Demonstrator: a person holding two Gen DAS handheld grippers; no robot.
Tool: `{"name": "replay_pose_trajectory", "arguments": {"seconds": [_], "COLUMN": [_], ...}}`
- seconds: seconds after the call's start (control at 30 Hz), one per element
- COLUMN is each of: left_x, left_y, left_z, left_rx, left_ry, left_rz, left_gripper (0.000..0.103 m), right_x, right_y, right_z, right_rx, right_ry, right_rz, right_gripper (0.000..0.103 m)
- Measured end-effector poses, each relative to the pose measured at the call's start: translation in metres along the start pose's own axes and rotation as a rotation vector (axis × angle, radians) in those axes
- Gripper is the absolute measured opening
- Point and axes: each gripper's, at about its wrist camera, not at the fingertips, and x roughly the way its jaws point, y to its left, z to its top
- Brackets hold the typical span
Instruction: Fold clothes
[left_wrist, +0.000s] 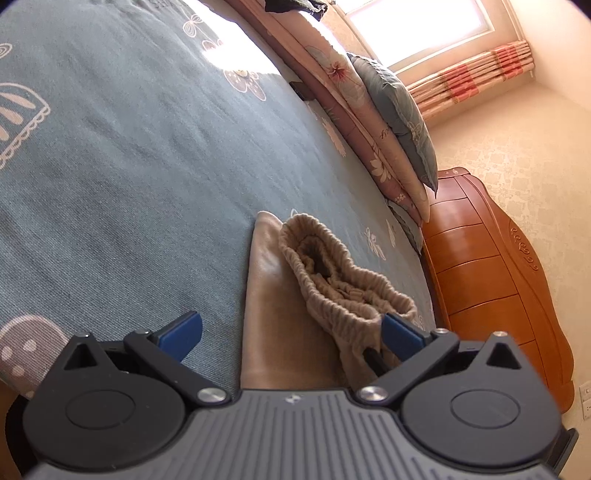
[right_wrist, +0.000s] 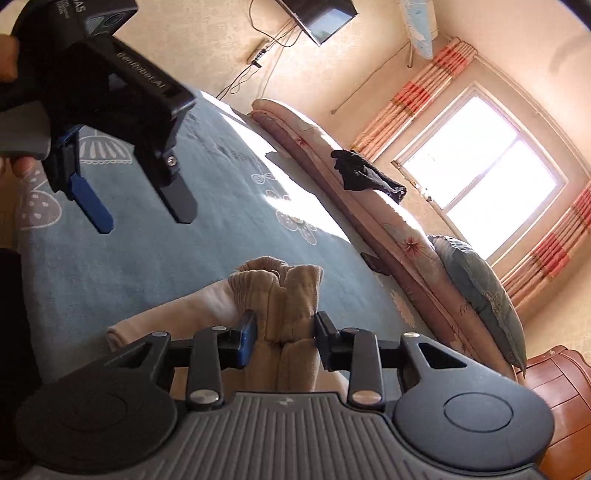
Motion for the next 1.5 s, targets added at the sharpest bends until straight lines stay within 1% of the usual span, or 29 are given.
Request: {"name": "replay_pose_trajectory", "arguments": {"seconds": [0.07,0.13,0.2,0.3,0.37,0.43,0.47,0.5,0.53,0.67,0.73,0.77,0.83,0.87,0.9,0.93,1.0,1.07,1.1,1.13,1.23,1.3,1.4,1.43,1.5], "left_x": [0.009,0.023,0.042,0.078,0.099,0.118,0.126,0.133,0.136,0.140,0.140,0.139,0.139,0.139,0.139,0.138,0.136,0.128,0.123,0.116,0.100,0.093,0.095,0.095,0.097], "left_y": [0.003,0.005,0.006,0.010,0.013,0.015,0.015,0.016,0.014,0.003,-0.001,-0.005,-0.015,-0.020,-0.025,-0.034,-0.053,-0.071,-0.080,-0.092,-0.123,-0.150,-0.186,-0.195,-0.200], "left_z": [0.003,0.005,0.008,0.017,0.024,0.030,0.032,0.033,0.033,0.029,0.027,0.027,0.027,0.027,0.027,0.026,0.025,0.026,0.026,0.027,0.028,0.028,0.029,0.030,0.034], "left_rx": [-0.058,-0.121,-0.158,-0.203,-0.226,-0.236,-0.237,-0.227,-0.209,-0.123,-0.066,-0.035,0.028,0.060,0.092,0.133,0.220,0.271,0.296,0.330,0.397,0.461,0.521,0.537,0.544], "left_ry": [0.027,0.064,0.101,0.146,0.173,0.196,0.209,0.226,0.235,0.254,0.259,0.266,0.282,0.291,0.299,0.304,0.313,0.302,0.290,0.276,0.249,0.236,0.231,0.227,0.219], "left_rz": [-0.078,-0.170,-0.222,-0.226,-0.225,-0.222,-0.199,-0.192,-0.189,-0.178,-0.179,-0.161,-0.115,-0.092,-0.069,-0.035,0.040,0.055,0.050,0.034,-0.028,-0.070,-0.138,-0.163,-0.192], "left_gripper": [0.102,0.102,0.102,0.102,0.102,0.102,0.102,0.102,0.102,0.102,0.102,0.102,0.100,0.089,0.069,0.062,0.054,0.046,0.038,0.036,0.034,0.034,0.034,0.034,0.034], "right_x": [0.000,-0.001,-0.003,-0.006,-0.008,-0.011,-0.012,-0.014,-0.016,-0.021,-0.024,-0.025,-0.029,-0.030,-0.031,-0.032,-0.036,-0.039,-0.039,-0.040,-0.042,-0.041,-0.041,-0.041,-0.044], "right_y": [0.011,0.006,-0.001,-0.007,-0.006,-0.003,-0.002,-0.004,-0.007,-0.026,-0.038,-0.045,-0.055,-0.059,-0.063,-0.067,-0.072,-0.079,-0.082,-0.085,-0.098,-0.107,-0.121,-0.125,-0.131], "right_z": [-0.002,-0.001,0.000,-0.001,-0.003,-0.005,-0.007,-0.008,-0.010,-0.020,-0.027,-0.032,-0.042,-0.048,-0.054,-0.060,-0.072,-0.084,-0.089,-0.093,-0.106,-0.112,-0.120,-0.122,-0.127], "right_rx": [-0.020,0.006,0.029,0.034,0.032,0.018,0.011,0.023,0.039,0.082,0.122,0.144,0.176,0.193,0.210,0.226,0.259,0.292,0.307,0.320,0.363,0.390,0.448,0.467,0.501], "right_ry": [-0.001,0.002,0.003,-0.002,-0.001,-0.004,-0.005,-0.006,-0.008,-0.002,0.009,0.016,0.028,0.039,0.054,0.071,0.099,0.129,0.143,0.154,0.177,0.191,0.201,0.202,0.204], "right_rz": [-0.008,-0.010,-0.014,-0.019,-0.008,0.002,0.006,0.018,0.031,-0.013,-0.031,-0.042,-0.056,-0.065,-0.078,-0.089,-0.106,-0.128,-0.143,-0.159,-0.205,-0.241,-0.287,-0.294,-0.311], "right_gripper": [0.035,0.035,0.035,0.035,0.035,0.032,0.032,0.034,0.034,0.035,0.038,0.041,0.043,0.043,0.043,0.043,0.043,0.043,0.043,0.043,0.043,0.043,0.043,0.043,0.043]}}
